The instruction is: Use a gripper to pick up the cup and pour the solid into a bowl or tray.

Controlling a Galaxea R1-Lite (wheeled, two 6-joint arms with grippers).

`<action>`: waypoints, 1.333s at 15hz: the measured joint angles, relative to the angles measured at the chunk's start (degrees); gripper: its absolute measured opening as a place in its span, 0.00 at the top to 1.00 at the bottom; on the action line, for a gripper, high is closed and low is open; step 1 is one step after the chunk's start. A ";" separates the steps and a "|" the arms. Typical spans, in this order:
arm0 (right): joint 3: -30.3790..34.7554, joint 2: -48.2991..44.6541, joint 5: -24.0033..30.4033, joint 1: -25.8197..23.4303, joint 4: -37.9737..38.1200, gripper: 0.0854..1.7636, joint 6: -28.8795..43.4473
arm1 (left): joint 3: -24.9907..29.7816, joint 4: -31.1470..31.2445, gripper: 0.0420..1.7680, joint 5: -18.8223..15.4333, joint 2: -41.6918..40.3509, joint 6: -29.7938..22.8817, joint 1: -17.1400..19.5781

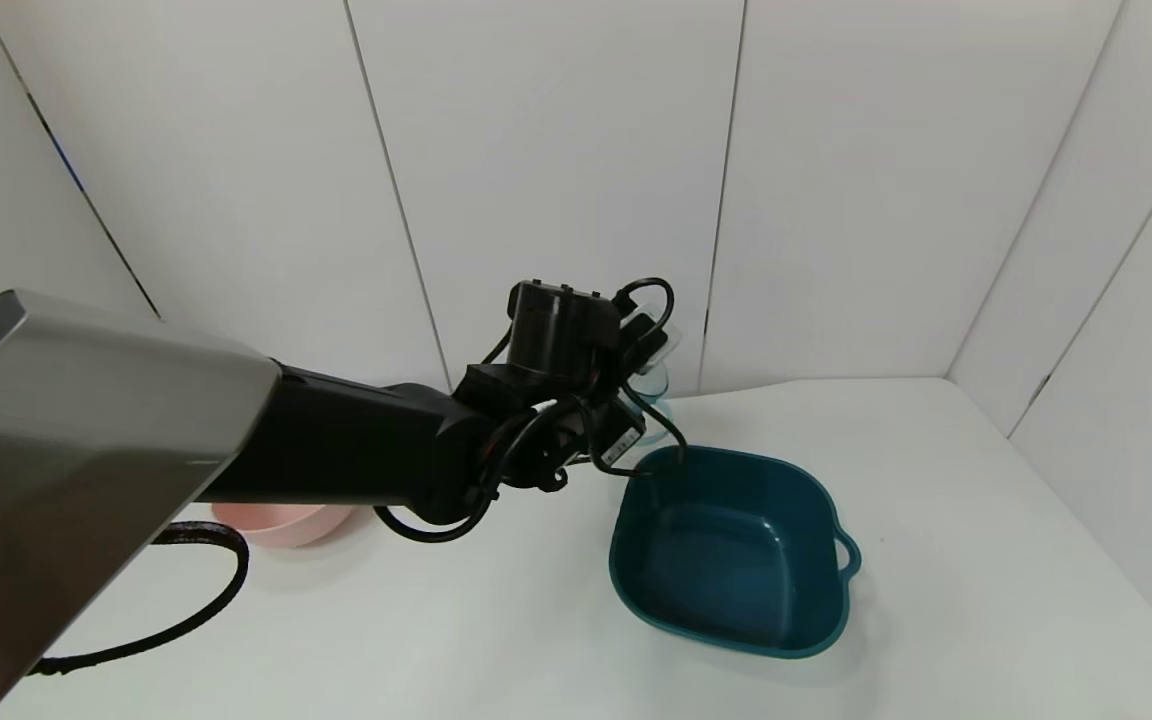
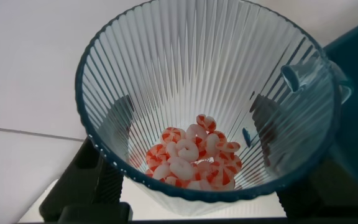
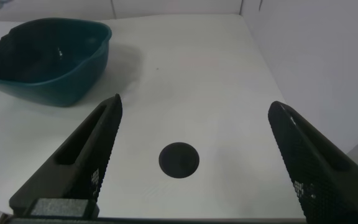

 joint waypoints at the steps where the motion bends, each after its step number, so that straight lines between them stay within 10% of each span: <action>1: 0.00 0.00 -0.02 0.00 -0.01 0.03 0.02 | -0.49 1.13 0.26 1.18 0.11 0.69 -0.79; 8: -0.02 0.00 -0.02 0.00 0.00 0.03 0.02 | -3.97 4.99 0.26 11.74 2.15 8.00 -4.11; 20: -0.02 0.00 0.00 0.00 0.00 0.03 0.02 | -8.22 16.54 0.26 19.40 3.55 13.26 -10.03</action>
